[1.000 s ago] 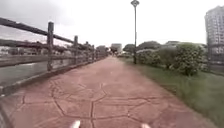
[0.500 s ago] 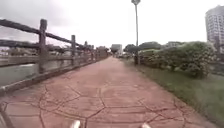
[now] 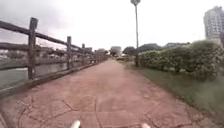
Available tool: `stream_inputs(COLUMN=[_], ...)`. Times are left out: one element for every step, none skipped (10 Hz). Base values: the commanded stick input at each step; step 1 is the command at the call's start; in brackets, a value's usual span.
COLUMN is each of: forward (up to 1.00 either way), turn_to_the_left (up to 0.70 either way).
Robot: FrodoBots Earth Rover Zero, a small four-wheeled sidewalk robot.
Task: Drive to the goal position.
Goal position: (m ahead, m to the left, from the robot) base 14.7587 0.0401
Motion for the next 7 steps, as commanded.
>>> stream_inputs(forward=[0.7, 0.7, 0.7, 0.7, 0.7, 0.7, 0.7], turn_to_the_left=[0.0, 0.0, 0.0, 0.0, 0.0, 0.0, 0.0])
